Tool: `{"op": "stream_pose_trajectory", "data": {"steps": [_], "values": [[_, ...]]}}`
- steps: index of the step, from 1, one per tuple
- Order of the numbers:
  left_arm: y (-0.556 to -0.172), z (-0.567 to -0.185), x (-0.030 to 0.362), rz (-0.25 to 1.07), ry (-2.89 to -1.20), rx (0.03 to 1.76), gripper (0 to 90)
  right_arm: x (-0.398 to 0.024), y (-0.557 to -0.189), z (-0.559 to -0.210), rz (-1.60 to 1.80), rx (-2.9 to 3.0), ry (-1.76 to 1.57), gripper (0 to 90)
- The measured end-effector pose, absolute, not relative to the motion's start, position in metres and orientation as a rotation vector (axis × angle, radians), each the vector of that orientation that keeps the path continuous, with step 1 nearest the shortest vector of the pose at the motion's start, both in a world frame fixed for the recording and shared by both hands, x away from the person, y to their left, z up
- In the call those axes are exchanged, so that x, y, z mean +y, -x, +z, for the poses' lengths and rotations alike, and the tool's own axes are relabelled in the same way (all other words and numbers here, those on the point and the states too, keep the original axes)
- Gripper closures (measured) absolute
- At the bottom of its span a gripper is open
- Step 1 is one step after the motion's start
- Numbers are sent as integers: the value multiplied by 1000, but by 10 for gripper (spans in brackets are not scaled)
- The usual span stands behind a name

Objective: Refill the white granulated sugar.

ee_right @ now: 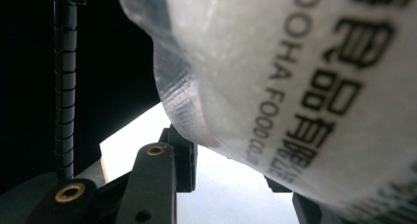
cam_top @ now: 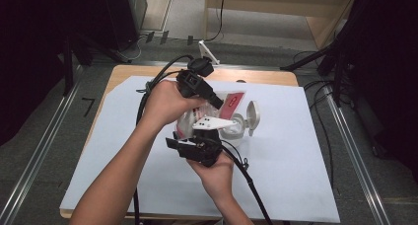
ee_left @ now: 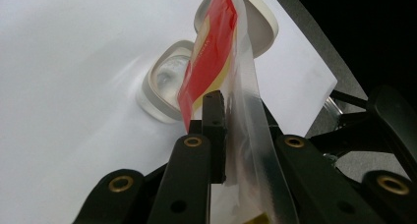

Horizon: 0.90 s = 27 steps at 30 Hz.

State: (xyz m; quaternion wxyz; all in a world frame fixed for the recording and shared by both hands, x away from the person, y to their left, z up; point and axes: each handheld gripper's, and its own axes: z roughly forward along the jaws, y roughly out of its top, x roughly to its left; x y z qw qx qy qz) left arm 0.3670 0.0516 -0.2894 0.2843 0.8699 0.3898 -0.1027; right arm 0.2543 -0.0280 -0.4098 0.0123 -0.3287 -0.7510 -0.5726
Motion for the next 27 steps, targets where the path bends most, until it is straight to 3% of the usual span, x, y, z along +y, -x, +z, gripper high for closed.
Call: {"op": "stream_pose_trajectory", "data": {"steps": [27], "values": [[-369, -289, 48, -275, -2328, 1023, 830, -32, -255, -408, -1772, -2414, 1011, 644]]}}
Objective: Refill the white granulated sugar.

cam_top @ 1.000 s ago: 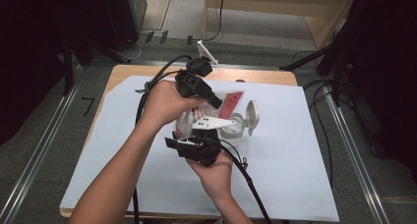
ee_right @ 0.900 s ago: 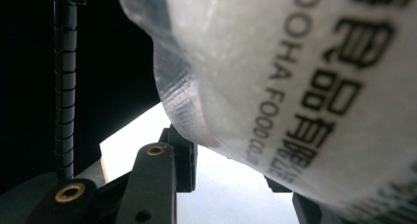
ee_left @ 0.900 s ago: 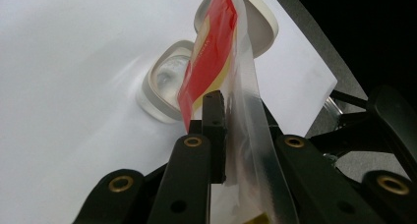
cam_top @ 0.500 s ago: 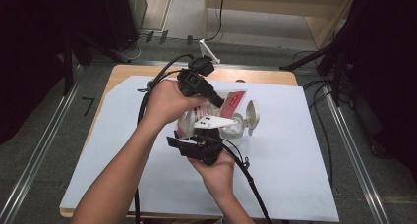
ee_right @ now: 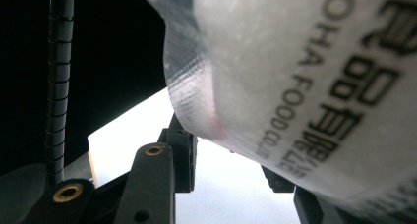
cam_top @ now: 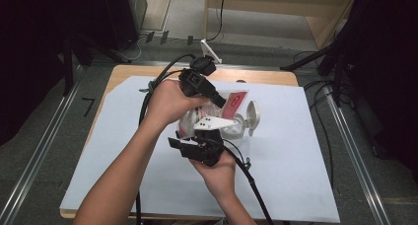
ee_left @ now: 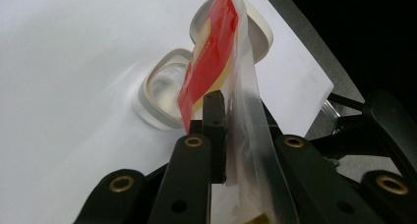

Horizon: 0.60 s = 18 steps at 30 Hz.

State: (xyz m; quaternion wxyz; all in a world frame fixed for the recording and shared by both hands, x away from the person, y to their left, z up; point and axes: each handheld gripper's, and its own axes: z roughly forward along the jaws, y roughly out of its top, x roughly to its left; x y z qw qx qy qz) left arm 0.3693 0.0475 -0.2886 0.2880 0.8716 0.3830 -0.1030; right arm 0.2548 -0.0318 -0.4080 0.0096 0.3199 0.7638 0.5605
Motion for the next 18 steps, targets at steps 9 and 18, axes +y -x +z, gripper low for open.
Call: {"op": "stream_pose_trajectory", "data": {"steps": [9, 18], "values": [[-368, -288, 45, -268, -2326, 1018, 829, -33, -254, -408, 1757, 2369, -1016, 684], [-367, -287, 43, -252, -2328, 1026, 825, -34, -254, -407, 1804, 2346, -1044, 645]]}}
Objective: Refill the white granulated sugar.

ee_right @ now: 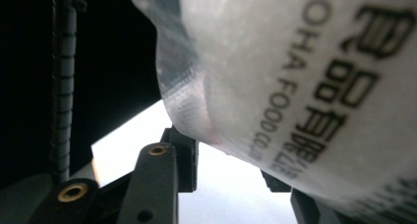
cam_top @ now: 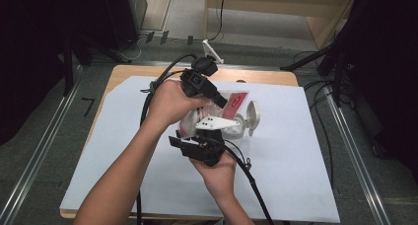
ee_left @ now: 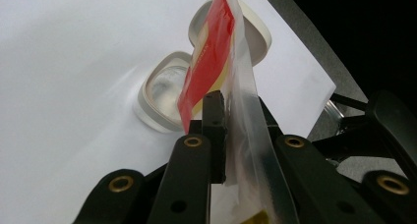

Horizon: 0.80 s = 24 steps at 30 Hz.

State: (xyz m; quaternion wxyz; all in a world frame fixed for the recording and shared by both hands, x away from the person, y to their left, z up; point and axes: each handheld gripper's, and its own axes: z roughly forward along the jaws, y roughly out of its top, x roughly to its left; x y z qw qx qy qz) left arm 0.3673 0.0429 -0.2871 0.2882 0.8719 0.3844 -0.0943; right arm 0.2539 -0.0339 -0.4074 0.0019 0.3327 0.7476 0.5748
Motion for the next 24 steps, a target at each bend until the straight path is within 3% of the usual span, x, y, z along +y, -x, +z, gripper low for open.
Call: {"op": "stream_pose_trajectory", "data": {"steps": [24], "values": [[-374, -287, 28, -249, -2332, 999, 811, -42, -257, -404, 1817, 2287, -1122, 610]]}}
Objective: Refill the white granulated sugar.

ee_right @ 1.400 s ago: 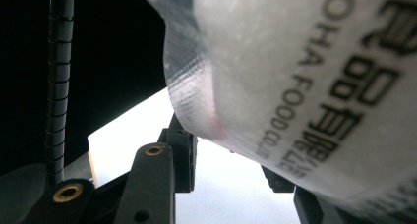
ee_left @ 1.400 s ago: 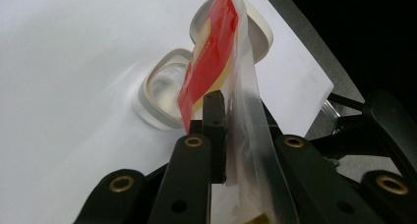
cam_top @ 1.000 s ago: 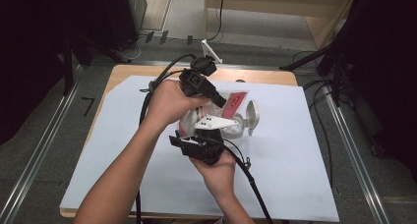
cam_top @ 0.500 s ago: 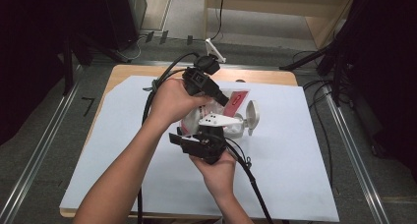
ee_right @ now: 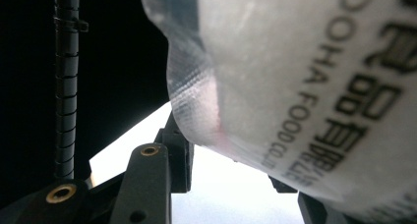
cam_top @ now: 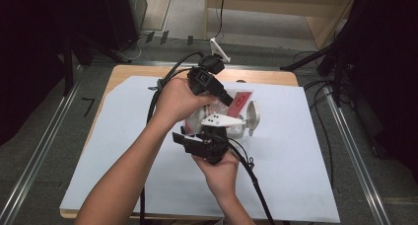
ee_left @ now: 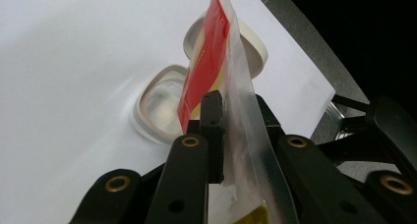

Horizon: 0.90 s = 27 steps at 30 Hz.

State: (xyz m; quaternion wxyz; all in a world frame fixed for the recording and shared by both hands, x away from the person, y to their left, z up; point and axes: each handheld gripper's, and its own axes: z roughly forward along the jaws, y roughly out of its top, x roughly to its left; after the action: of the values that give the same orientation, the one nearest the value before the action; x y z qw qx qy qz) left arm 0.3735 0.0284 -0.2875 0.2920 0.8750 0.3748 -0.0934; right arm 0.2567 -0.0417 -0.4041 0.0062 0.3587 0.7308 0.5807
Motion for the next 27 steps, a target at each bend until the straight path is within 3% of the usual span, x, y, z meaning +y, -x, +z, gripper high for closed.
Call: {"op": "stream_pose_trajectory", "data": {"steps": [4, 27], "values": [[-373, -287, 27, -244, -2340, 995, 811, -41, -255, -404, 1778, 2273, -1103, 641], [-375, -283, 24, -246, -2368, 1006, 813, -38, -255, -402, 1807, 2232, -1140, 622]]}}
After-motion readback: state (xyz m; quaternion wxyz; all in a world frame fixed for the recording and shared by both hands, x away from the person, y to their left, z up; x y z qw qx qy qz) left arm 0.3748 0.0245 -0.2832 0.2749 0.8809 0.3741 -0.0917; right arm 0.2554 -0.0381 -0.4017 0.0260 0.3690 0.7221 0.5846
